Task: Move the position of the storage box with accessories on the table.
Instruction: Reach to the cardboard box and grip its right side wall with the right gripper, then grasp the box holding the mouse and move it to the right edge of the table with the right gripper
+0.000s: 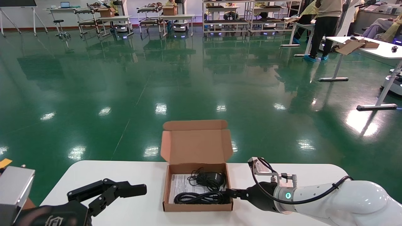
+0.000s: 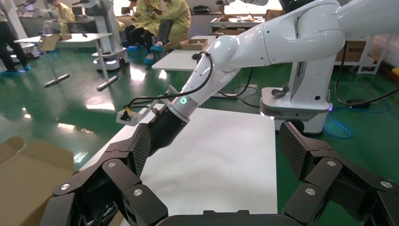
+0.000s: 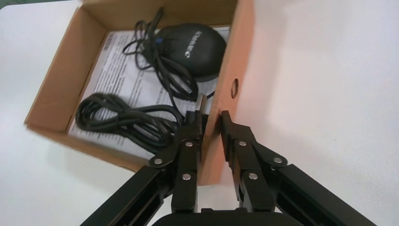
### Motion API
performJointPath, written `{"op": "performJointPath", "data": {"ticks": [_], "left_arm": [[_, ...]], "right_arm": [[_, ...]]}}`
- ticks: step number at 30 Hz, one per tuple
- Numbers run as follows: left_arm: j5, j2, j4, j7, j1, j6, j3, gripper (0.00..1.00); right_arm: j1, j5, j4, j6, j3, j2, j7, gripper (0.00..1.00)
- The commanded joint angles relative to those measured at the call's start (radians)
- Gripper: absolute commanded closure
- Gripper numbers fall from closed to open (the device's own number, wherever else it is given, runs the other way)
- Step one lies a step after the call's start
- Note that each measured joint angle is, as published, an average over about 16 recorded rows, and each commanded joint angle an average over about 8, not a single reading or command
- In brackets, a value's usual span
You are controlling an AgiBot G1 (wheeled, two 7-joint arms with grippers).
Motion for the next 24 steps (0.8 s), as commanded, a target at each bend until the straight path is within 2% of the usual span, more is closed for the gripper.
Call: {"op": "performJointPath", "data": {"ticks": [1,12,24], "left_arm": [[0.000,0.000,0.000,0.000,0.000,0.000,0.000,0.00],[0.000,0.000,0.000,0.000,0.000,0.000,0.000,0.00],[0.000,0.000,0.000,0.000,0.000,0.000,0.000,0.00]], "right_arm": [[0.000,0.000,0.001,-0.001,-0.003,0.000,0.002,1.00],[0.032,-0.003,-0.010,-0.030,-0.017,0.010,-0.003,1.00],[0.133,-0.004,-0.025,-0.142,-0.021,0.048,-0.040,1.00]]}}
